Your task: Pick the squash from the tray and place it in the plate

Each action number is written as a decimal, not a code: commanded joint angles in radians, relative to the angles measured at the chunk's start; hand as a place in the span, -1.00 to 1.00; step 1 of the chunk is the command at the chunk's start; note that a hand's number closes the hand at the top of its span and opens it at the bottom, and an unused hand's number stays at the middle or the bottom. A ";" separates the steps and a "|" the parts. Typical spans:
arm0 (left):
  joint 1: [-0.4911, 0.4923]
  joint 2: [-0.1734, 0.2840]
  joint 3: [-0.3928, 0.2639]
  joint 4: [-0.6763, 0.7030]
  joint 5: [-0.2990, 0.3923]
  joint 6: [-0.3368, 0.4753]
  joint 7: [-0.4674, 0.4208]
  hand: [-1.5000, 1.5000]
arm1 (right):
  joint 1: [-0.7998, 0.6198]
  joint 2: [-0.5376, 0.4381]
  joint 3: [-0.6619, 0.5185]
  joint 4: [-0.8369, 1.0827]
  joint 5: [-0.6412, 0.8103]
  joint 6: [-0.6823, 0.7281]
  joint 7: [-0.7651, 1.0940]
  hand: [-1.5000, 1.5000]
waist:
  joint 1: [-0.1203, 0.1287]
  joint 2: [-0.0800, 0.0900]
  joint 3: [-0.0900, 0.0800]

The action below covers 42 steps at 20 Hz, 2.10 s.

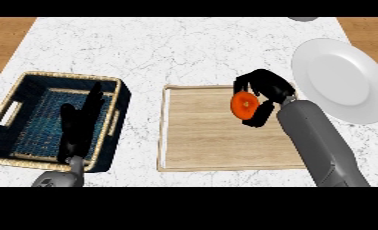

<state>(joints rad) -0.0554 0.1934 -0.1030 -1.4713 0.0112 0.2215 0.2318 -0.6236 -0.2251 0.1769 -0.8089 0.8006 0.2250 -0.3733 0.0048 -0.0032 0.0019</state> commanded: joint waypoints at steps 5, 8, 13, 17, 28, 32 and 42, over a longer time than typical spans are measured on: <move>0.022 0.017 0.024 -0.021 0.010 -0.014 0.013 0.00 | 0.074 -0.095 -0.085 -0.073 0.073 -0.213 0.179 1.00 | -0.011 0.000 -0.002; 0.028 0.003 0.019 -0.015 -0.006 -0.001 0.013 0.00 | 0.091 -0.143 -0.127 -0.163 0.056 -0.240 0.157 1.00 | -0.011 0.000 -0.002; 0.059 -0.014 0.014 -0.009 -0.006 -0.003 -0.023 0.00 | 0.178 -0.170 -0.237 -0.369 -0.036 -0.305 0.151 1.00 | -0.025 -0.003 -0.002; 0.028 0.023 0.044 -0.021 0.005 -0.028 0.001 0.00 | 0.194 -0.177 -0.295 -0.525 -0.036 -0.338 0.275 1.00 | -0.023 -0.003 -0.003; 0.001 -0.043 0.029 0.014 -0.039 -0.018 0.011 0.00 | 0.102 -0.257 -0.434 -0.314 -0.059 -0.315 0.329 1.00 | 0.000 0.005 -0.002; -0.008 -0.026 0.055 0.049 -0.026 -0.049 -0.022 0.00 | 0.048 -0.286 -0.444 -0.082 -0.032 -0.382 0.206 1.00 | 0.007 0.007 -0.001; 0.025 -0.057 -0.005 -0.026 -0.061 -0.040 0.005 0.00 | -0.132 -0.396 -0.473 0.418 0.015 -0.357 0.073 1.00 | 0.044 0.019 0.001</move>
<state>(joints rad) -0.0544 0.1431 -0.0885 -1.4801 -0.0403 0.1863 0.2397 -0.7209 -0.6060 -0.3033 -0.5347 0.7933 -0.1512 -0.2613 0.0343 0.0106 0.0031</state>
